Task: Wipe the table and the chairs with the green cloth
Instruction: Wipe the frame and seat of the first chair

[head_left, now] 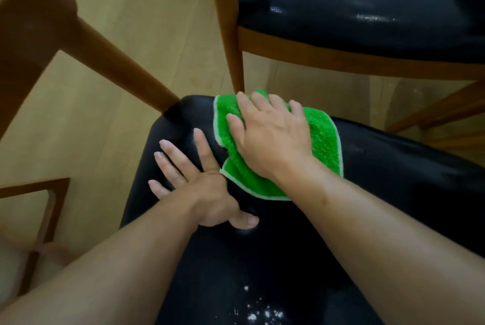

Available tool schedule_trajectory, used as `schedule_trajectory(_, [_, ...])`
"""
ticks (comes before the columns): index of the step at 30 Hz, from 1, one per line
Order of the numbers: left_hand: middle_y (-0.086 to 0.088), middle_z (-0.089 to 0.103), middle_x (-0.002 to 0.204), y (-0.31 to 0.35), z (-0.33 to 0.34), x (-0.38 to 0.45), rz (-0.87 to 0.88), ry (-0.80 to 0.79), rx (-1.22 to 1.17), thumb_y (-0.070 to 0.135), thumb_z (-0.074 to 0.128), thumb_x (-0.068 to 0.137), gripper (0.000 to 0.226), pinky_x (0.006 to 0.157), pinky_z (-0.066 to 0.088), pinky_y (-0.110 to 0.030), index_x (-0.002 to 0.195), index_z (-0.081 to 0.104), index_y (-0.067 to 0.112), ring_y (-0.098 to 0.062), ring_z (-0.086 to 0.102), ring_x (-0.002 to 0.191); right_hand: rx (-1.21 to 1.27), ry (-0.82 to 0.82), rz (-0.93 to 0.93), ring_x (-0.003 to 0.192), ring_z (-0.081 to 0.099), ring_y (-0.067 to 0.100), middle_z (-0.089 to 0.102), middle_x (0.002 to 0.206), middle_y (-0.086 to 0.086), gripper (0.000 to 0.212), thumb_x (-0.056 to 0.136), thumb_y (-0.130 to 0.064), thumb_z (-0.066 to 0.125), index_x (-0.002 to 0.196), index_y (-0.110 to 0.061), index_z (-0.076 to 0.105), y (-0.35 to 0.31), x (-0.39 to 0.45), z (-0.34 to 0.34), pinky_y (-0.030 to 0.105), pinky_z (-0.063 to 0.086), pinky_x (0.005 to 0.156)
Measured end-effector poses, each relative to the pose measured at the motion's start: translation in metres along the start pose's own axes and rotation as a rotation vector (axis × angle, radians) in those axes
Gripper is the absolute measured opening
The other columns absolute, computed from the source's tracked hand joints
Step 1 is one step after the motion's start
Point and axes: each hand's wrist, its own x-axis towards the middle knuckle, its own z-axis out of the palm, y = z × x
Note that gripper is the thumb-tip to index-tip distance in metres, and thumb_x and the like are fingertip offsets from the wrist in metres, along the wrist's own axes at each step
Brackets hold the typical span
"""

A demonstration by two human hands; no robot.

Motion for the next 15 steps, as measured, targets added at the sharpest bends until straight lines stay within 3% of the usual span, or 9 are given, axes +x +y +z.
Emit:
schedule_trajectory(4, [-0.022, -0.070, 0.083, 0.000, 0.000, -0.002, -0.012, 0.010, -0.007, 0.051, 0.087, 0.058, 0.159, 0.103, -0.018, -0.065, 0.092, -0.066, 0.023, -0.039, -0.057, 0.100, -0.001, 0.012, 0.140, 0.126, 0.046, 0.026, 0.051, 0.139, 0.004, 0.061, 0.097, -0.055, 0.014, 0.142, -0.023, 0.039, 0.038, -0.023, -0.011, 0.051, 0.028, 0.107])
schedule_trajectory(11, [-0.024, -0.072, 0.086, -0.002, 0.001, 0.004, -0.046, 0.001, 0.003, 0.051, 0.089, 0.053, 0.163, 0.100, -0.020, -0.066, 0.088, -0.069, 0.025, -0.040, -0.060, 0.095, -0.042, -0.026, 0.375, 0.113, 0.049, 0.035, 0.058, 0.124, 0.009, 0.051, 0.097, -0.049, 0.019, 0.119, -0.019, 0.055, 0.038, -0.018, -0.019, 0.056, 0.028, 0.103])
schedule_trajectory(15, [-0.027, -0.071, 0.088, 0.000, -0.001, 0.003, -0.064, -0.013, 0.012, 0.052, 0.088, 0.054, 0.163, 0.099, -0.020, -0.067, 0.091, -0.068, 0.021, -0.042, -0.060, 0.096, 0.014, -0.058, 0.290, 0.111, 0.051, 0.035, 0.059, 0.123, 0.009, 0.052, 0.098, -0.048, 0.015, 0.118, -0.020, 0.054, 0.011, 0.010, -0.016, 0.055, 0.030, 0.096])
